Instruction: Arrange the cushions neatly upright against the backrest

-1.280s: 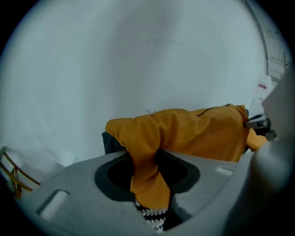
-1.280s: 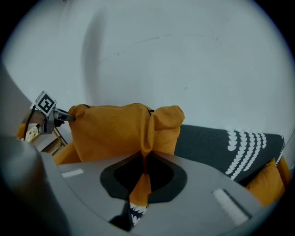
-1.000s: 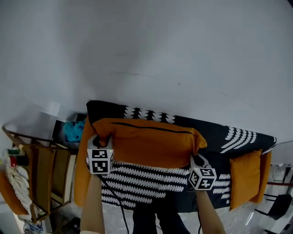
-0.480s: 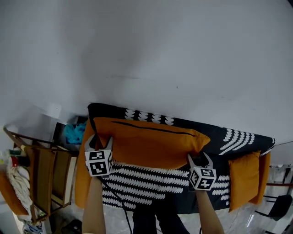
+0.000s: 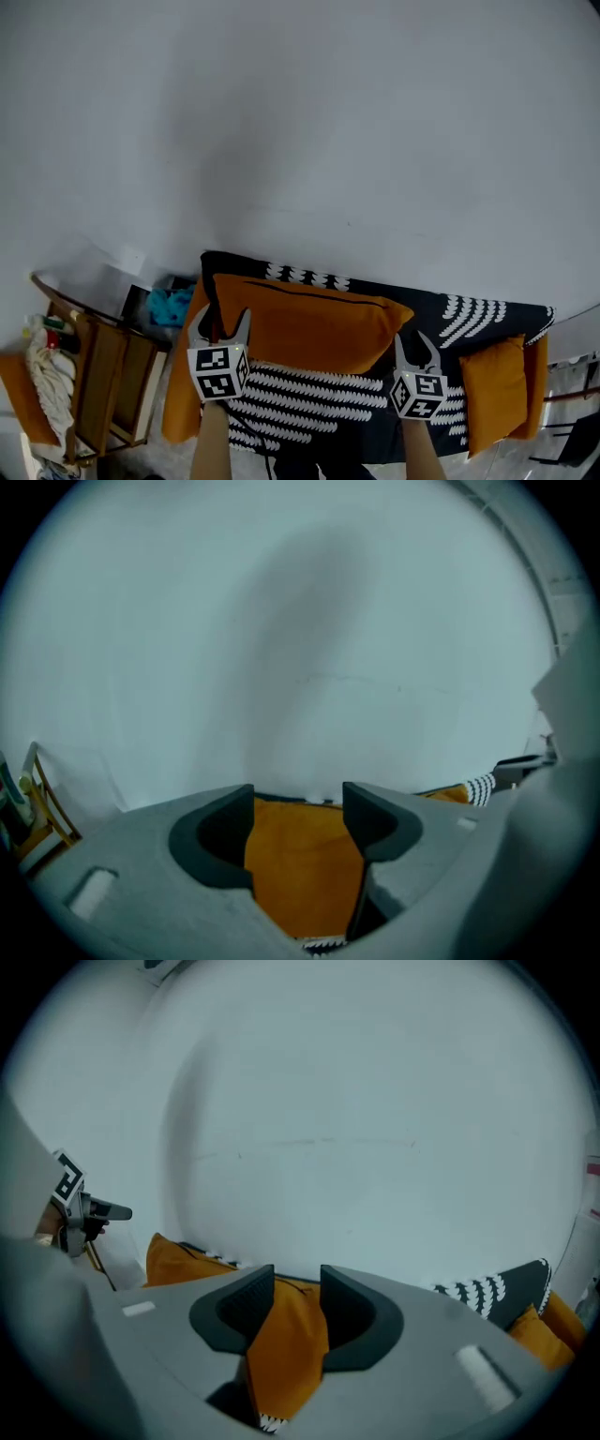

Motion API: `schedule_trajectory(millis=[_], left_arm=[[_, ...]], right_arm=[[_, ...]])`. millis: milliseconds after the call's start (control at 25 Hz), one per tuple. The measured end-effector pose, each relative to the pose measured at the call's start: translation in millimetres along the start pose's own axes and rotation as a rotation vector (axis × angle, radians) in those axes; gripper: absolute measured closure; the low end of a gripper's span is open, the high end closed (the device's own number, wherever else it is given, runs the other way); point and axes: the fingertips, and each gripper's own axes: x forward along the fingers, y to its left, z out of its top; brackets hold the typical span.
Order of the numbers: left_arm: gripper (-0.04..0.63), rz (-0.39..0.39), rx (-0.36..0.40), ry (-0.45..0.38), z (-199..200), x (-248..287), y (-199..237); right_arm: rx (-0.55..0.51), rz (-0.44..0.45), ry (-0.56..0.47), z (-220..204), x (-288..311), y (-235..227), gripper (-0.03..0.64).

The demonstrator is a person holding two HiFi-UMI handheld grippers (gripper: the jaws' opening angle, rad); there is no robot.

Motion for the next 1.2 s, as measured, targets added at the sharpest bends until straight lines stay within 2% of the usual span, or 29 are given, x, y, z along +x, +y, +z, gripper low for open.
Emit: schedule_trajectory(millis=[160, 320, 480, 600, 720, 1080, 1200], left_arm=[[0.293, -0.027, -0.006, -0.145, 58.9, -53.5, -28.2], [0.329, -0.074, -0.005, -0.276, 114.7, -109.6, -61.2], [0.428, -0.09, 0.037, -0.397, 162.6, -169.0, -89.5], [0.537, -0.073, 0.064, -0.46, 186.2, -205.7, -102.6], [0.593, -0.049, 0.074, -0.49, 200.3, -231.0, -109.4], [0.593, -0.029, -0.014, -0.502, 200.0, -260.1, -127.6], [0.592, -0.029, -0.017, -0.502, 196.9, -263.2, -131.7]], right_arm=[[0.001, 0.028, -0.141, 57.8, -43.2, 13.5, 0.538], [0.0, 0.058, -0.254, 108.5, -83.7, 23.8, 0.558], [-0.004, 0.071, -0.339, 150.3, -122.1, 31.1, 0.594], [-0.023, 0.082, -0.379, 173.3, -148.6, 38.8, 0.607], [-0.032, 0.103, -0.403, 190.4, -168.9, 46.1, 0.607], [-0.038, 0.13, -0.442, 209.2, -200.1, 48.5, 0.607], [-0.041, 0.137, -0.445, 210.6, -203.9, 49.3, 0.607]])
